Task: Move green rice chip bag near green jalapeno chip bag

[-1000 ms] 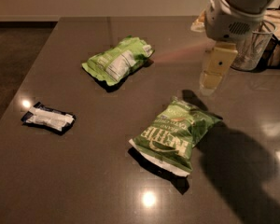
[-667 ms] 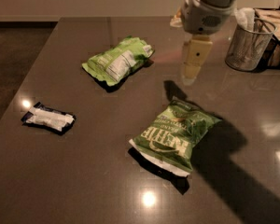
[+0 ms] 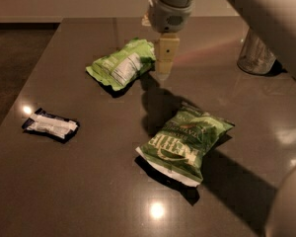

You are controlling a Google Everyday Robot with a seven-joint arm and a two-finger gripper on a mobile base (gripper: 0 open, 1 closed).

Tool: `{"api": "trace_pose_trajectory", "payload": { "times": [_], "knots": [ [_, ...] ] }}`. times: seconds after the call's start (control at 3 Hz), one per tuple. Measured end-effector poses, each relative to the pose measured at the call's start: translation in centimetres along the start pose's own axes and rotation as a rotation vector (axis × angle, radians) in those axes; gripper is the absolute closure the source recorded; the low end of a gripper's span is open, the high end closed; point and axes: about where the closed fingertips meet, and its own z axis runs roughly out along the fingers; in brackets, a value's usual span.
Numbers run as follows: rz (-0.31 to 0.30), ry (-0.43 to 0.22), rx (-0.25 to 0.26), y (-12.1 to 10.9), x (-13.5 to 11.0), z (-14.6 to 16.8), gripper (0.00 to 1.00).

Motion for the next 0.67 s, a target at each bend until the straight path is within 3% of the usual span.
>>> {"api": "trace_pose_trajectory", "payload": {
  "times": [0.67],
  "knots": [
    [-0.085, 0.014, -0.036, -3.2, -3.4, 5.0, 0.00]
  ]
}}
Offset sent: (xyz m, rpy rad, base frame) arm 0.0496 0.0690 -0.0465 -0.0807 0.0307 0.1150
